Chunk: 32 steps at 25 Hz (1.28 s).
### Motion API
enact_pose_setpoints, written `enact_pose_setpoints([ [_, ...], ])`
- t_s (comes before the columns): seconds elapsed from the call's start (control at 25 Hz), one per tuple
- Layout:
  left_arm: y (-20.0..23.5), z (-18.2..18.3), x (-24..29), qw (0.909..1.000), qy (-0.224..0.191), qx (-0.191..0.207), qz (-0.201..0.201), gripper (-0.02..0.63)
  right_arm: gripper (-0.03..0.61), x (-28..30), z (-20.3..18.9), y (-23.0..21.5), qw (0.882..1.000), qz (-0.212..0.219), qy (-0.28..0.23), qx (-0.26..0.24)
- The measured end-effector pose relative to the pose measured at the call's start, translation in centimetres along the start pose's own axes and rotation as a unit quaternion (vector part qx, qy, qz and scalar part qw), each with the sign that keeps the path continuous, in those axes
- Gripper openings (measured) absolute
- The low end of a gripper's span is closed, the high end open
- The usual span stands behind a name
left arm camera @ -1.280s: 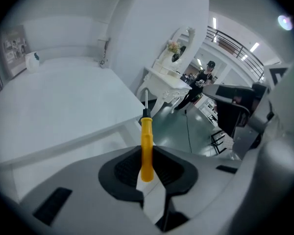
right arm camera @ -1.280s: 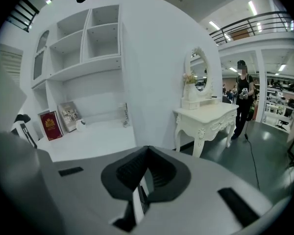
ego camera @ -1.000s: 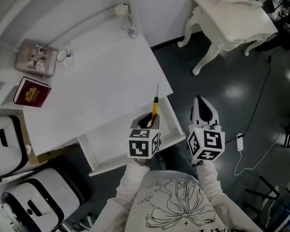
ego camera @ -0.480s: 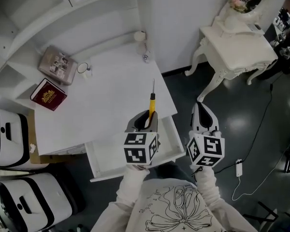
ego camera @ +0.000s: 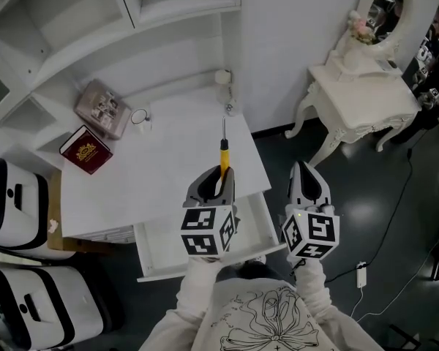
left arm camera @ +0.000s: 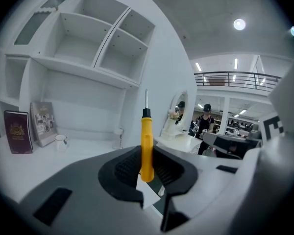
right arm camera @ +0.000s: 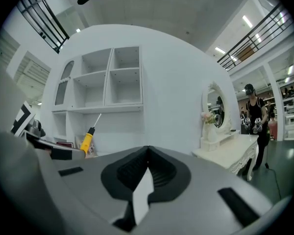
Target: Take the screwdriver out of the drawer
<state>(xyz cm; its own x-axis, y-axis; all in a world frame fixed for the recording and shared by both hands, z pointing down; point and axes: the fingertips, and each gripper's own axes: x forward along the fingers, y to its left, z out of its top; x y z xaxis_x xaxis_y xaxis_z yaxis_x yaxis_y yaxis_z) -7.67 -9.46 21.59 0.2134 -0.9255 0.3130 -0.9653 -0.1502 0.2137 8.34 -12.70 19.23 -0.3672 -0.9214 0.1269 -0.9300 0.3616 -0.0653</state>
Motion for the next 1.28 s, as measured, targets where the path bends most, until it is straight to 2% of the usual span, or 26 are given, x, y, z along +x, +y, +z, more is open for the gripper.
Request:
enact_pose_setpoints([
  [0.44,-0.7,2.3,-1.0,0.9987,-0.049,0.006,0.015,0.064,0.003,-0.7,1.9,-0.2,1.000,0.004,-0.025,0.002],
  [1.28,-0.7,1.8,-0.8,0.9989,-0.043,0.008,0.016,0.064,0.003,-0.3,1.3,-0.2,1.000,0.008,-0.016,-0.001],
])
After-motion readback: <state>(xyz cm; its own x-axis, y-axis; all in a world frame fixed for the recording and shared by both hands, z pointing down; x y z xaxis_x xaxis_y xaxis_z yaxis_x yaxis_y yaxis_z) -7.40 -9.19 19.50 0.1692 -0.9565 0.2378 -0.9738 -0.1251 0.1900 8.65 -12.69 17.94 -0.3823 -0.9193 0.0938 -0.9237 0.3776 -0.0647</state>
